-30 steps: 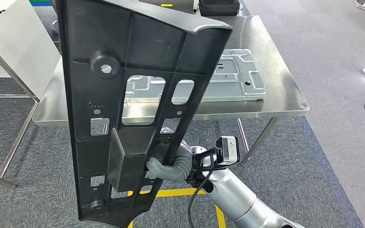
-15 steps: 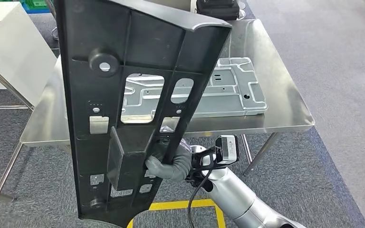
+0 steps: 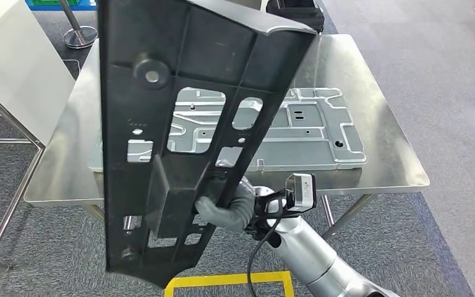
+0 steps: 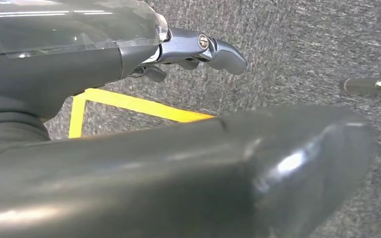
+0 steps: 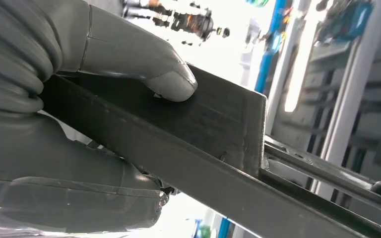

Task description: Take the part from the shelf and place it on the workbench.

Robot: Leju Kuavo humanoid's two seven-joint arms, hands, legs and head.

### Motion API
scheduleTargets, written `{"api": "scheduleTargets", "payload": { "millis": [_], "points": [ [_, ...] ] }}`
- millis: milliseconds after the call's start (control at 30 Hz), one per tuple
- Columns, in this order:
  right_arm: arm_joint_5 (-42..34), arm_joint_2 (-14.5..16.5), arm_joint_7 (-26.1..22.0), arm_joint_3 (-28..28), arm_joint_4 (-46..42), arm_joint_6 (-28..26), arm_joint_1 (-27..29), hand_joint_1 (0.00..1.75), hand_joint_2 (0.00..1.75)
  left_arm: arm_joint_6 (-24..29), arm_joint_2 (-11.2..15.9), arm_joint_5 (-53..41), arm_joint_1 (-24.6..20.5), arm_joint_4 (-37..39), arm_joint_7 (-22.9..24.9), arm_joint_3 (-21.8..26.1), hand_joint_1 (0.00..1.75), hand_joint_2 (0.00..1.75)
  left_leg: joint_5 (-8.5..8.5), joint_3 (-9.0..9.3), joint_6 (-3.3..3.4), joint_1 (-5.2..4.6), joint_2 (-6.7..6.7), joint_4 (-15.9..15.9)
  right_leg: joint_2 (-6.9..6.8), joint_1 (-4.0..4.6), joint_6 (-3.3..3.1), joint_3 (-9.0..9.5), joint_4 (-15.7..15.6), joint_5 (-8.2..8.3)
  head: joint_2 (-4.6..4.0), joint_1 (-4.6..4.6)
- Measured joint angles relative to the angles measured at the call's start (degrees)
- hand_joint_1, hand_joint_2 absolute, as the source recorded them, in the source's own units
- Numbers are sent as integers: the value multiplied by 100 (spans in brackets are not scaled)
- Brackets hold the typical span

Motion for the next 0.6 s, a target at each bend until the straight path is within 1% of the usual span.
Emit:
{"api": "scheduleTargets", "payload": {
  "millis": [33,67,100,133,200,267,300,333,367,400,433,467,500,533,567,600],
  "points": [
    [58,-36,-1,-96,-2,-115,9,175,175,0,0,26,13,0,-20,4,0,0,-48,63,-5,-4,-6,3,-2,4,-25,77,-357,311,0,0],
    [147,-83,-2,-243,-14,-266,20,175,175,1,-2,55,26,0,-38,10,0,0,-94,121,-14,-11,-11,6,-5,19,-59,198,-762,588,0,0],
    [242,-125,-4,-440,-44,-424,33,175,175,2,-3,81,38,0,-54,16,0,0,-136,160,-33,-25,-24,13,-10,35,-91,315,-1123,785,0,2],
    [336,-170,-8,-673,-83,-570,46,175,175,4,-4,102,53,0,-66,23,0,0,-166,178,-55,-34,-34,15,-16,51,-116,386,-1344,876,0,1],
    [465,-250,-11,-1199,-201,-836,81,175,175,11,-4,135,89,0,-83,39,0,0,-202,181,-111,-39,-47,2,-17,73,-154,412,-1456,860,0,2],
    [581,-355,-14,-1771,-337,-1115,126,175,175,18,3,162,113,0,-98,60,0,0,-262,193,-162,-45,-30,19,-22,36,-194,464,-1514,849,0,-1],
    [661,-420,-14,-2112,-397,-1247,139,175,175,21,4,174,117,0,-103,72,0,0,-344,154,-184,-47,-19,138,-38,14,-214,509,-1555,845,0,-2],
    [765,-491,-14,-2489,-437,-1370,145,175,175,24,5,180,121,0,-107,87,0,0,-474,52,-206,-45,-9,375,-58,-8,-234,557,-1590,838,0,-3],
    [906,-569,-13,-2879,-462,-1512,144,175,175,28,2,186,133,0,-111,107,0,0,-638,-119,-227,-31,1,732,-79,-8,-249,587,-1606,823,0,-3],
    [1069,-644,-13,-3217,-468,-1704,140,175,175,32,3,192,152,0,-113,127,0,0,-798,-335,-249,-17,3,1138,-93,-8,-261,600,-1606,806,0,-3],
    [1269,-720,-13,-3492,-468,-1952,142,175,175,35,3,197,178,0,-116,145,0,0,-894,-531,-271,-2,5,1476,-95,-8,-263,609,-1602,790,0,-3],
    [1500,-800,-13,-3691,-462,-2255,144,175,175,38,3,202,204,0,-122,157,0,0,-884,-653,-290,15,7,1647,-87,-10,-258,621,-1597,773,0,-3],
    [1791,-887,-13,-3829,-442,-2641,140,175,175,39,3,205,221,0,-135,162,0,0,-750,-665,-303,31,9,1587,-75,-14,-246,640,-1590,752,0,-3],
    [2117,-976,-9,-3917,-402,-3046,121,175,175,40,5,205,227,0,-155,166,0,0,-517,-566,-307,45,12,1302,-61,-19,-229,669,-1578,726,0,-3],
    [2471,-1065,6,-3972,-340,-3442,81,175,175,41,8,204,226,0,-180,170,0,0,-261,-413,-301,55,14,897,-50,-24,-205,699,-1561,694,0,-3],
    [2846,-1150,36,-4007,-258,-3808,12,175,175,42,10,202,221,0,-207,175,0,0,-80,-268,-284,49,15,536,-39,-20,-178,717,-1538,664,0,-3]
  ]
}}
